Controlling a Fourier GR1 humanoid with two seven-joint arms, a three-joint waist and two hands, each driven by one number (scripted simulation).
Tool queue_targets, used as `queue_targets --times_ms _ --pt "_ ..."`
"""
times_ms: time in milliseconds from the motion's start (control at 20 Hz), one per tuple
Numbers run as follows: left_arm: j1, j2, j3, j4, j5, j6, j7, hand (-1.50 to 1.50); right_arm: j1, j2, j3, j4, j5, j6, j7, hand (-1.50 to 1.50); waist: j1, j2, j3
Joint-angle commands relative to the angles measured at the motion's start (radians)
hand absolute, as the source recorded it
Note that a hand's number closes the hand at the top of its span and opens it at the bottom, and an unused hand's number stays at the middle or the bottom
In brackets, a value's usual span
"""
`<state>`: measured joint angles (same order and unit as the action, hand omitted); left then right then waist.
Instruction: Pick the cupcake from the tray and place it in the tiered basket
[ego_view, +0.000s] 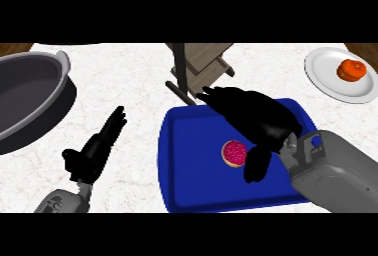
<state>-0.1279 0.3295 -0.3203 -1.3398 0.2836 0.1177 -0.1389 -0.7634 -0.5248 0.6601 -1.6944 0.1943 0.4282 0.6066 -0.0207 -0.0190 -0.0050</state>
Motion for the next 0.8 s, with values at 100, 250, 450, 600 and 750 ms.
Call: queue_targets --times_ms 100,250,450,600,750 --pt "-0.009 -0.007 0.008 -0.030 0.004 -0.012 0.039 0.00 -0.036 0.029 0.028 -0.204 -0.115 0.213 0.361 -1.50 0.009 0.009 0.003" --pt "-0.034 -0.006 0.042 0.036 -0.013 -0.040 -0.005 0.00 0.050 0.028 0.027 -0.272 -0.089 0.213 0.423 -1.50 0.010 0.015 0.004" --pt "0.044 0.024 0.050 -0.023 -0.013 -0.068 -0.031 0.00 0.056 0.047 0.022 -0.334 -0.105 0.207 0.529 -1.50 0.016 0.013 0.004" --pt "-0.004 -0.034 0.030 -0.009 -0.046 -0.023 0.002 0.00 0.055 0.106 0.064 -0.313 0.023 0.136 0.546 -1.50 0.017 0.014 0.004" --pt "-0.020 -0.013 0.052 -0.005 -0.042 -0.028 0.025 0.00 0.086 0.057 0.119 -0.202 0.133 0.142 0.459 -1.50 0.022 0.017 0.005"
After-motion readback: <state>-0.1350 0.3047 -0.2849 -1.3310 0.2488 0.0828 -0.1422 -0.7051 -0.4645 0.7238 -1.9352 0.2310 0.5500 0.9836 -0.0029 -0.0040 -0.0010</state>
